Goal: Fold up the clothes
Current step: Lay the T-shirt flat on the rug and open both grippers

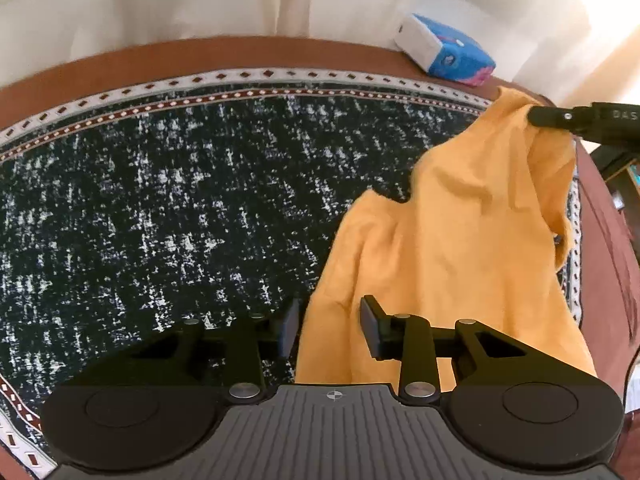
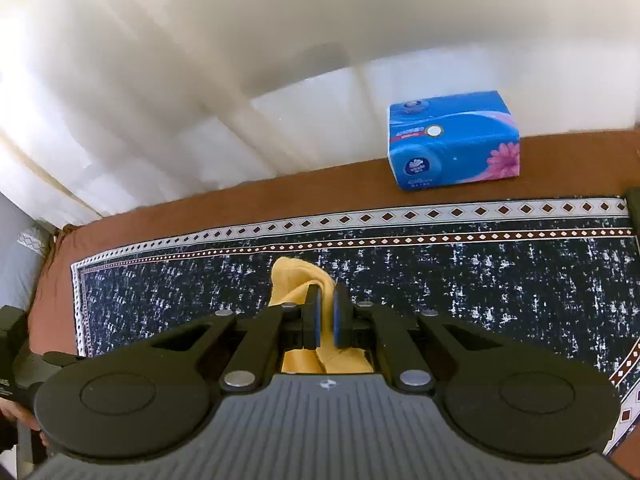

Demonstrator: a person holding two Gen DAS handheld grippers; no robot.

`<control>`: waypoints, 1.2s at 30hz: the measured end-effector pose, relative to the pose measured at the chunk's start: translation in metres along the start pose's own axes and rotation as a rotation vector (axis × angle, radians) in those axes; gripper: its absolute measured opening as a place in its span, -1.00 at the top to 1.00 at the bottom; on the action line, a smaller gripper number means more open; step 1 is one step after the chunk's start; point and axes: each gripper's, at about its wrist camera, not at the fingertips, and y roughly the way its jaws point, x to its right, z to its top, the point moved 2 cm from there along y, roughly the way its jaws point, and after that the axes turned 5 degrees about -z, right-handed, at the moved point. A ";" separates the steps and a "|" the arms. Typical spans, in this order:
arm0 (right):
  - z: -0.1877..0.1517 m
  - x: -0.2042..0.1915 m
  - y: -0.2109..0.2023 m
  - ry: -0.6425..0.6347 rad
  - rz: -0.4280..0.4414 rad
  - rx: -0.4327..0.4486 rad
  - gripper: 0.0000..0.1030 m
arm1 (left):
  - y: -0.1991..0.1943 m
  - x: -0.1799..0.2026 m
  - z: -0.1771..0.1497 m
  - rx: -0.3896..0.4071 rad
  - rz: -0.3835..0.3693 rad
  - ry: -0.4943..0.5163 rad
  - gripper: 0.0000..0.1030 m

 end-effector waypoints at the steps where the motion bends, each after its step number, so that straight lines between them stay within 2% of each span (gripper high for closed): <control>1: 0.000 0.000 0.000 0.001 0.000 0.000 0.87 | 0.002 -0.001 0.000 0.000 -0.003 -0.008 0.09; 8: -0.005 -0.002 -0.003 0.005 -0.007 0.004 0.87 | 0.002 -0.018 -0.001 0.032 -0.090 -0.146 0.19; 9: -0.006 -0.002 -0.004 0.004 -0.009 0.005 0.87 | 0.002 -0.020 -0.002 0.034 -0.093 -0.155 0.26; 11: -0.008 -0.003 -0.006 0.005 -0.014 0.004 0.87 | 0.003 -0.020 -0.004 0.034 -0.089 -0.150 0.57; 12: -0.010 -0.003 -0.007 0.005 -0.017 0.004 0.87 | 0.003 -0.020 -0.005 0.033 -0.086 -0.145 0.84; 15: -0.013 -0.003 -0.010 0.006 -0.025 0.001 0.87 | 0.003 -0.017 -0.008 0.042 -0.088 -0.143 0.97; 20: -0.018 -0.009 -0.025 0.003 -0.028 0.009 0.87 | -0.023 -0.011 -0.010 0.132 -0.105 -0.153 1.00; 27: -0.018 -0.042 -0.083 -0.070 0.022 0.066 0.87 | -0.112 -0.008 -0.010 0.348 -0.102 -0.146 1.00; 32: -0.011 -0.068 -0.121 -0.124 0.056 0.141 0.87 | -0.157 -0.007 0.005 0.458 -0.060 -0.095 1.00; 36: 0.010 -0.083 -0.129 -0.145 0.082 0.181 0.87 | -0.182 -0.008 0.025 0.533 -0.018 -0.076 1.00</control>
